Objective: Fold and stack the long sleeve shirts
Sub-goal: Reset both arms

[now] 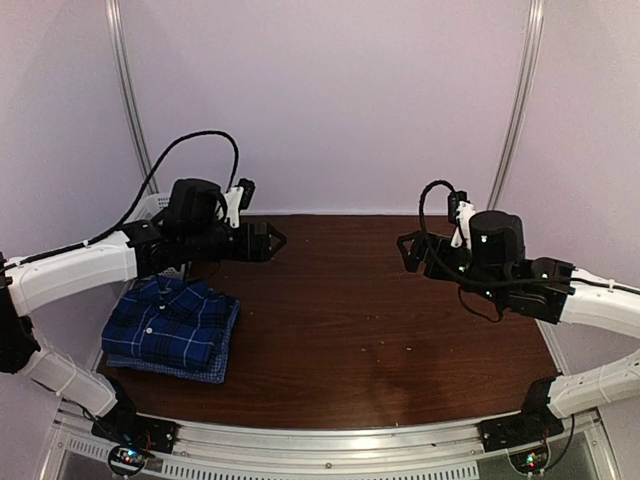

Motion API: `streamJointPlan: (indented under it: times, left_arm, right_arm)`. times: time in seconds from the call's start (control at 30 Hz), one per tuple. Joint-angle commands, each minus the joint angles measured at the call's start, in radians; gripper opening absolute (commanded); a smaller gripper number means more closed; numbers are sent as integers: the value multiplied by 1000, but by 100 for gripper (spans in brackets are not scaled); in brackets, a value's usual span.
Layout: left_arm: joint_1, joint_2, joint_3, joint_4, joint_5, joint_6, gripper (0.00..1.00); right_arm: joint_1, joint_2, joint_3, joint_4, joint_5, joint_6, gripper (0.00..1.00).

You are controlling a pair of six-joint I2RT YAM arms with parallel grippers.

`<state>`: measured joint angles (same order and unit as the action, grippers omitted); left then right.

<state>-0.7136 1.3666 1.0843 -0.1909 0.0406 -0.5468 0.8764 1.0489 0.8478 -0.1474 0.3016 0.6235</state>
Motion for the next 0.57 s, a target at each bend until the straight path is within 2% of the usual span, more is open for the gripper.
streamJointPlan:
  times: [0.0, 0.53]
  left_arm:
    - [-1, -30, -11, 48, -22, 19, 83]
    - [0, -35, -11, 46, -25, 15, 83]
  right_arm:
    - [-4, -34, -3, -31, 53, -7, 100]
    - [-4, -55, -3, -30, 59, -19, 100]
